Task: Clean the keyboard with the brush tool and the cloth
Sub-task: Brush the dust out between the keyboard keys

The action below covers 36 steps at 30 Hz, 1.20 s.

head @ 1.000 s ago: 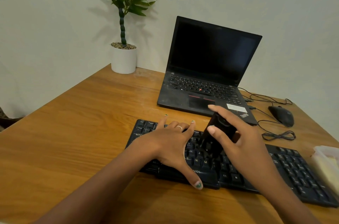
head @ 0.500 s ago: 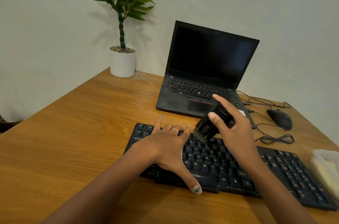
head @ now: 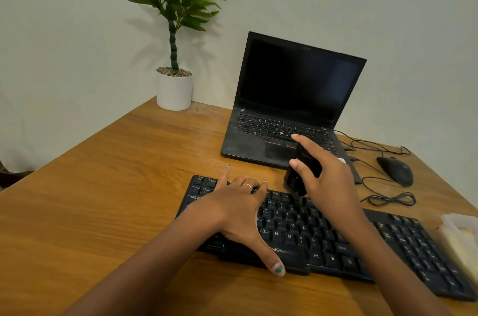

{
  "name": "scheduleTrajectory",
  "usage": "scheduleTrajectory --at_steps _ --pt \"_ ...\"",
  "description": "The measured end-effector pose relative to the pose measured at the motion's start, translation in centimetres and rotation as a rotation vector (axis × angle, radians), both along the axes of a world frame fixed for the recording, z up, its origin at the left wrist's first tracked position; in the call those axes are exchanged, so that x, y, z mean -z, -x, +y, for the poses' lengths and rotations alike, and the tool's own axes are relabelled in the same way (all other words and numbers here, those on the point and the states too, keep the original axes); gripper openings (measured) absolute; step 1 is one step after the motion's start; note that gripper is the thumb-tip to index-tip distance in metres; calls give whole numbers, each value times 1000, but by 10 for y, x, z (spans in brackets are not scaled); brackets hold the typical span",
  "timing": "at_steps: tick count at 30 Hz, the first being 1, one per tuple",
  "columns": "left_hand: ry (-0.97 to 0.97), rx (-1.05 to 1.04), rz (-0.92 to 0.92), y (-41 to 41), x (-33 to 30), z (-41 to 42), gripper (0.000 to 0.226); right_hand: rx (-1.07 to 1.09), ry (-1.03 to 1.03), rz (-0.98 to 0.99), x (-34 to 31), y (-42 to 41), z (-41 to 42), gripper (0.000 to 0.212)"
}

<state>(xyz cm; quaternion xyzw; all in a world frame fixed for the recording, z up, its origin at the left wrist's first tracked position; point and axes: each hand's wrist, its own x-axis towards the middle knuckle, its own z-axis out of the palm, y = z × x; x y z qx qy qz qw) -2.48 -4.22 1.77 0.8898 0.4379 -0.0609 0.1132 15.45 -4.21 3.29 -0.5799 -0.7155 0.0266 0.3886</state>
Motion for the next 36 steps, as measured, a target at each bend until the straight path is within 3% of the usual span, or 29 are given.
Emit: scheduleTrajectory --at_steps 3,7,11,15,19,23,27,31,36 --pt "8 2 0 0 0 0 133 -83 57 124 -3 0 -3 45" --pt "12 4 1 0 1 1 134 14 38 92 -1 -8 -1 45" --pt "26 -2 2 1 -1 0 133 -105 87 179 -3 -1 -6 44" --pt "23 2 6 0 0 0 134 -42 64 117 -2 -4 -2 45" --pt "25 -2 6 1 0 0 133 -174 121 130 -8 0 -4 44" --pt "27 0 4 0 0 0 134 -72 106 66 -8 -5 0 46" --pt "20 2 1 0 0 0 133 -213 147 123 -10 -1 -6 45" --pt "22 1 2 0 0 0 134 -74 88 36 -7 -3 -2 46" --pt "24 1 0 1 0 0 133 -170 128 74 -11 7 -2 45"
